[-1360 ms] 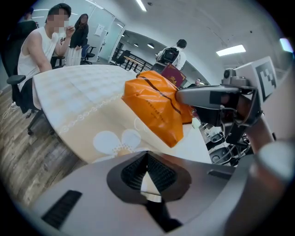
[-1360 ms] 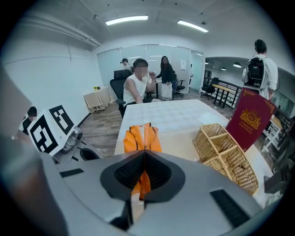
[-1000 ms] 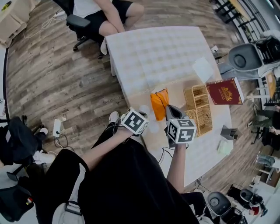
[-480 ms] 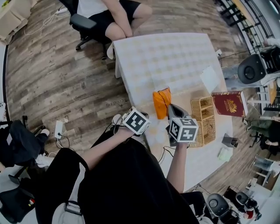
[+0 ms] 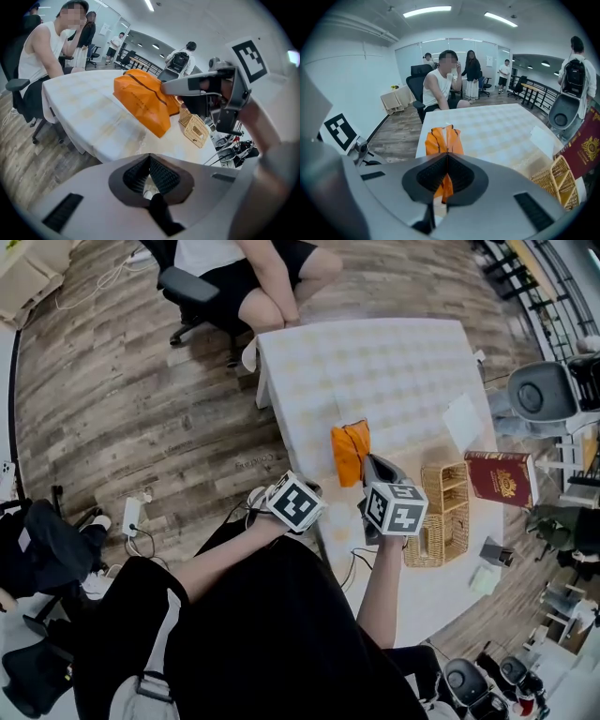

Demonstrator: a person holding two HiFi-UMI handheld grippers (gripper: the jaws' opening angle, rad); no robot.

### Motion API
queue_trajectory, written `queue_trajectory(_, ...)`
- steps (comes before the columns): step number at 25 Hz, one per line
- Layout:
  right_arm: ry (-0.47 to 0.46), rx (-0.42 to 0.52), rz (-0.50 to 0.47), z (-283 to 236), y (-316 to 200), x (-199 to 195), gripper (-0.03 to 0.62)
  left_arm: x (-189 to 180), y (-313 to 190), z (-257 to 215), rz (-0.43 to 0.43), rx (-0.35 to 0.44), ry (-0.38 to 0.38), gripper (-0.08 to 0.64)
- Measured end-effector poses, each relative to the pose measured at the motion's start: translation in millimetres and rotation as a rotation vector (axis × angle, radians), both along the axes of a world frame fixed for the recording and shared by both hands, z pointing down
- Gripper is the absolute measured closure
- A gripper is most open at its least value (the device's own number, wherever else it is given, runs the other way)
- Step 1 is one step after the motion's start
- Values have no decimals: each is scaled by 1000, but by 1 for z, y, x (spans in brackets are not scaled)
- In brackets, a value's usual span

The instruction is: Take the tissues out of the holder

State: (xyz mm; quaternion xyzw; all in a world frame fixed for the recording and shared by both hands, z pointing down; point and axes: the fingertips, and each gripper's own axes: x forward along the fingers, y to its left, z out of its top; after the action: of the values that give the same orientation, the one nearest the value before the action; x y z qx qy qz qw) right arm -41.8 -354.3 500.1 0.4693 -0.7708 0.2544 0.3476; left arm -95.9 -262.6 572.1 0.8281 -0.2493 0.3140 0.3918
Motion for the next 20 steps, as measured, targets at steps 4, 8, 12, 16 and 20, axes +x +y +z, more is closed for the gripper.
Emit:
queue_trajectory(4, 23, -10, -26, 9, -15, -10, 575, -9, 0, 4, -10, -32, -8, 560)
queue_trajectory(8, 44, -26, -49, 19, -29, -18, 575, -17, -11, 5, -41, -23, 3, 560)
queue_trajectory(12, 81, -33, -78, 29, -41, -27, 576, -30, -9, 13, -68, -74, -16, 560)
queue_trajectory(16, 86, -51, -110, 42, -47, -41, 575, -38, -14, 12, -102, -71, -5, 560)
queue_trajectory(20, 52, -51, -128, 47, -46, -53, 575, -44, -14, 17, -120, -81, -11, 560)
